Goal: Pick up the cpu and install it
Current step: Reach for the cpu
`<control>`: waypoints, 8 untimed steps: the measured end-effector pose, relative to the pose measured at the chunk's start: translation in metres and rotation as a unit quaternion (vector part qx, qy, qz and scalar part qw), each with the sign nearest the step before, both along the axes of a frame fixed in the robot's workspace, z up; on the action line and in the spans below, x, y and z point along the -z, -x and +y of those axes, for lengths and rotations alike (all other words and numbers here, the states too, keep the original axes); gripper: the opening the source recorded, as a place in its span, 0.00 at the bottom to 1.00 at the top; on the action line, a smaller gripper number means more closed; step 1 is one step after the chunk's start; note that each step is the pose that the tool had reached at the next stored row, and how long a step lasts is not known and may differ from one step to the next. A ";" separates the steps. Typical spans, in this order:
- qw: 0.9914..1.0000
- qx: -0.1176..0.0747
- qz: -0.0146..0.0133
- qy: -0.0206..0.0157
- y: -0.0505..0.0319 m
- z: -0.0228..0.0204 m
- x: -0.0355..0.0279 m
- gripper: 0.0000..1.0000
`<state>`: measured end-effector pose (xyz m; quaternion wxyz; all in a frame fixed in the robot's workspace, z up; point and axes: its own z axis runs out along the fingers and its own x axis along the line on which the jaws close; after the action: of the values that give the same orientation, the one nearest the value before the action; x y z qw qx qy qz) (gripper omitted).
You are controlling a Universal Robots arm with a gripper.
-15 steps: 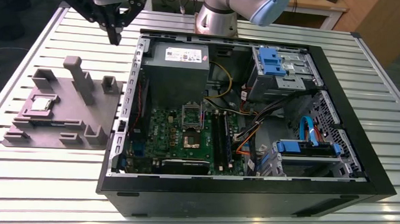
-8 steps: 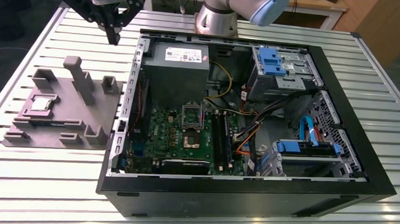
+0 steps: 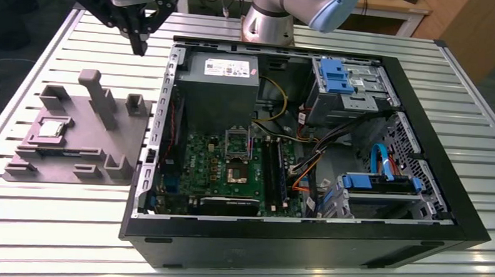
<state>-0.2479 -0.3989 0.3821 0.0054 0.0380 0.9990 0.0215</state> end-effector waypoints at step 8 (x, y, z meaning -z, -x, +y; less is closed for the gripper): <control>1.000 0.000 0.000 0.000 0.0015 0.0000 0.0002 0.10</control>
<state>-0.2494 -0.3989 0.3819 0.0053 0.0380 0.9990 0.0215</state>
